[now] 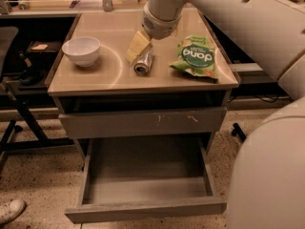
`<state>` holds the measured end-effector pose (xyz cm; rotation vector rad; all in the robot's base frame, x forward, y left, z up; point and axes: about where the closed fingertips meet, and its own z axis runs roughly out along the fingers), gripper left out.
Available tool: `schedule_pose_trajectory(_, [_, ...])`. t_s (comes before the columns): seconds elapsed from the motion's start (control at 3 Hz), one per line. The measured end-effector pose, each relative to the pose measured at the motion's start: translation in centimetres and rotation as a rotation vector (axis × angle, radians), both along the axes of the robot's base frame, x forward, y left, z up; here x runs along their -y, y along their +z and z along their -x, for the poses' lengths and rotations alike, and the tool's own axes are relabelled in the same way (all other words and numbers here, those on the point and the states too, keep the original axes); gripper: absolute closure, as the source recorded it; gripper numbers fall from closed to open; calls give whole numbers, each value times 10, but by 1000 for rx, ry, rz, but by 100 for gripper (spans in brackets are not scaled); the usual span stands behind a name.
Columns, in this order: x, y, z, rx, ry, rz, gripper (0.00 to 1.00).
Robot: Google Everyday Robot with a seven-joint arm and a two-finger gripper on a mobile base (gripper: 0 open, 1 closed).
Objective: Place redbull can into middle drawer
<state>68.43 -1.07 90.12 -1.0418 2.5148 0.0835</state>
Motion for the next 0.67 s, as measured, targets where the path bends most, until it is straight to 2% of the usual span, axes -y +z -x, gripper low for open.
schedule_pose_trajectory(0.67, [-27,-13,-45,-26,-47,-6,0])
